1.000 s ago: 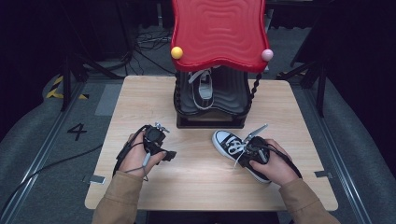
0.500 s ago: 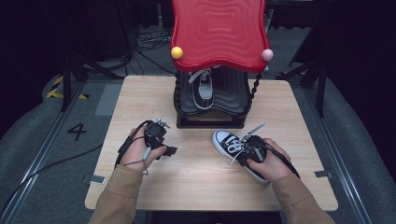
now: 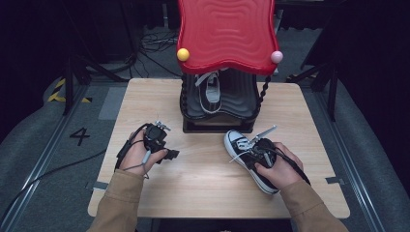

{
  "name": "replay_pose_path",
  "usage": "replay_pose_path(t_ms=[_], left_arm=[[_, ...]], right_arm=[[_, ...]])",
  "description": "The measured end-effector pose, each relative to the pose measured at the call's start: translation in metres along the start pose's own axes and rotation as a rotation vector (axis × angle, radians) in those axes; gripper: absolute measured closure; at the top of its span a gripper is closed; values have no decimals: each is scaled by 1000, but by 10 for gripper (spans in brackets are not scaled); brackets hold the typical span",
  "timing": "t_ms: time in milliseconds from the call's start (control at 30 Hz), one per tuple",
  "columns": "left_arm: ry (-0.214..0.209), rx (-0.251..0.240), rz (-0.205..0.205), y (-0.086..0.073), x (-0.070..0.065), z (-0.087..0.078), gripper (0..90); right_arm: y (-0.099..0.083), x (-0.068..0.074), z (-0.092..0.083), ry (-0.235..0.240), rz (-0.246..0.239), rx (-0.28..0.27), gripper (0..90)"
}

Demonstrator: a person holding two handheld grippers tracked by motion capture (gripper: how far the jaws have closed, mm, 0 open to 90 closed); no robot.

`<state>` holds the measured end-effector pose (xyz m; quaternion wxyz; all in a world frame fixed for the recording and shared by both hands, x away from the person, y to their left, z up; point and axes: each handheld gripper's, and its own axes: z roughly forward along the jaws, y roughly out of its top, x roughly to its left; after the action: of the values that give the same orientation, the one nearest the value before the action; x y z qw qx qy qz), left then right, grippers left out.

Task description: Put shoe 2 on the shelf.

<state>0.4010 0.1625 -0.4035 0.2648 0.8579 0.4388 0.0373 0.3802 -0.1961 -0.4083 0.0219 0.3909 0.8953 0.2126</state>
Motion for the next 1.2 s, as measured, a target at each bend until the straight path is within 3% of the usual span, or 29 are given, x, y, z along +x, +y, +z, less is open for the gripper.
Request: replay_pose_path(t_ms=[367,733,867,1067,1200], left_arm=[[10,0,-10,-4,1,-1,320],[6,-10,-9,-5,3,-4,318],[4,-6,-7,-5,3,-4,316],[5,-5,-6,-6,3,-5,314],[5,-8,-6,-7,3,-6,314]], right_arm=[[4,14,-33,41,-50,-40,871],[14,16,-64,43,-78,-88,872],[20,13,-80,58,-71,-133,872],[33,13,-90,14,-71,-154,871],[48,11,-91,-44,-47,-185,871]])
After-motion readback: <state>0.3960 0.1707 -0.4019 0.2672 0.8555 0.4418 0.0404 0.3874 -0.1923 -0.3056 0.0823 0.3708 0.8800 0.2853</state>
